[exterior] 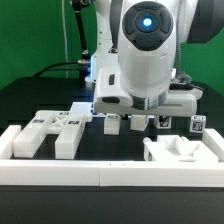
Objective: Assemble chair
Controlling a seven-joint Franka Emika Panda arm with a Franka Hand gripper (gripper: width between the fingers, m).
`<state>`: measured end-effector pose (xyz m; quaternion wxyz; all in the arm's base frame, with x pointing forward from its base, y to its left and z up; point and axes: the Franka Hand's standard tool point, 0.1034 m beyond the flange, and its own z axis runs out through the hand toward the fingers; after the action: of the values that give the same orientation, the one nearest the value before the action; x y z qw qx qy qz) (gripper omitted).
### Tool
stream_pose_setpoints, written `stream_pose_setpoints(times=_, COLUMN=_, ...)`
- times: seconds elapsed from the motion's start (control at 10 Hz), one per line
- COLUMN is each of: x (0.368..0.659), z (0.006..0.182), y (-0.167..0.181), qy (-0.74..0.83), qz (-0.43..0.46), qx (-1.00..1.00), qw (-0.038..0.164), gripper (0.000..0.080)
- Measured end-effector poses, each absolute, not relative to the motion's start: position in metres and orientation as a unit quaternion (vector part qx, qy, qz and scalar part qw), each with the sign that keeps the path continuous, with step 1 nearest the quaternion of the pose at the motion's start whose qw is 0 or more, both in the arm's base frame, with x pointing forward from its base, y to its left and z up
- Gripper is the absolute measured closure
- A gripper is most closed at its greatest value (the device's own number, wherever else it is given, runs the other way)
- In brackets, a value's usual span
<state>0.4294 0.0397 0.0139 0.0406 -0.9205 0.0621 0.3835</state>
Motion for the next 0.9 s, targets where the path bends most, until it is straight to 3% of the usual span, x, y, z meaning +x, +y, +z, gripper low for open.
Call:
stream_pose_setpoints(times=0.5, x=0.4250, z=0.0106, y=0.0306, qy=0.070, qz=0.386, qx=-0.919, qw=0.039, gripper=0.0150)
stream_pose_setpoints(times=0.7, x=0.4229, z=0.0082, y=0.0296, qy=0.071, qz=0.388, qx=-0.918, qw=0.038, gripper=0.0384)
stream_pose_setpoints(times=0.8, x=0.4225, z=0.0077, y=0.0296, qy=0.071, qz=0.388, qx=-0.918, qw=0.038, gripper=0.0384)
stream_pose_setpoints(times=0.9, x=0.4223, z=0.0075, y=0.0298, qy=0.071, qz=0.389, qx=-0.918, qw=0.038, gripper=0.0511)
